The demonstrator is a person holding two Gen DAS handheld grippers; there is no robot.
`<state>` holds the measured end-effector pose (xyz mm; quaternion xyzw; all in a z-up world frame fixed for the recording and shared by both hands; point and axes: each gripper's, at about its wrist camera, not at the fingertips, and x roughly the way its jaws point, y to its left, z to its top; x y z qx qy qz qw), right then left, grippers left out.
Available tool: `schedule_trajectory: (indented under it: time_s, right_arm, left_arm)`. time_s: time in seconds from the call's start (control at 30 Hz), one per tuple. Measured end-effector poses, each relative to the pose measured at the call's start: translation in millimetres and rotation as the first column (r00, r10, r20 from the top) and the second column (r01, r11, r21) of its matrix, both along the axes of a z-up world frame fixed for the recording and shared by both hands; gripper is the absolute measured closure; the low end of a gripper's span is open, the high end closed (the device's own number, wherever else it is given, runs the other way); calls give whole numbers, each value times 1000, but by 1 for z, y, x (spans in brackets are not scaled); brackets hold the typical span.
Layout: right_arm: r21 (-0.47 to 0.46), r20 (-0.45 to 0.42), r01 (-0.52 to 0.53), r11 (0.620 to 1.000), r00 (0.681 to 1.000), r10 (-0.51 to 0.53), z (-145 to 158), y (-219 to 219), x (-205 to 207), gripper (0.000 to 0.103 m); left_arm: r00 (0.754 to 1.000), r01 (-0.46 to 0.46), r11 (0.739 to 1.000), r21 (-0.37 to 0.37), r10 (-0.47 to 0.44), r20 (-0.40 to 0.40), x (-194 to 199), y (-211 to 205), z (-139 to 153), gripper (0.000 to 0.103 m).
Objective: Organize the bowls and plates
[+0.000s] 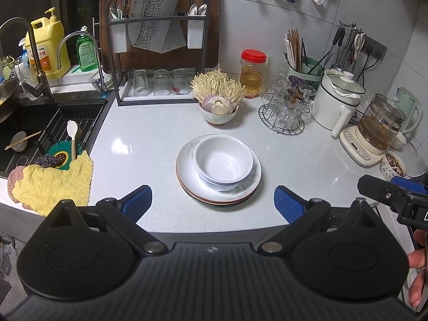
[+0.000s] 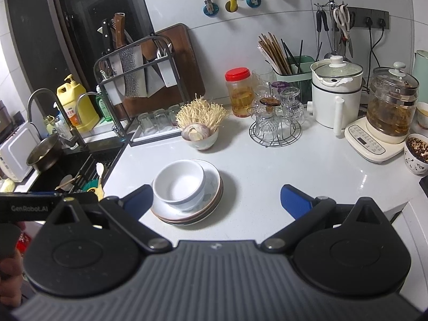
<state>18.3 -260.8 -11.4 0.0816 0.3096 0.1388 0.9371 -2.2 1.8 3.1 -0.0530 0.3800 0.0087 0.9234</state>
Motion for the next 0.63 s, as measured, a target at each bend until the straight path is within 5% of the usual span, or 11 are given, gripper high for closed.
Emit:
schedule_trajectory:
  time_s: [0.63]
  right_arm:
    - [6, -12, -4, 1000, 1000, 4, -1, -4, 7, 0]
  left_arm:
    - [1000, 0, 1000, -11, 0, -10, 5, -2, -2, 3]
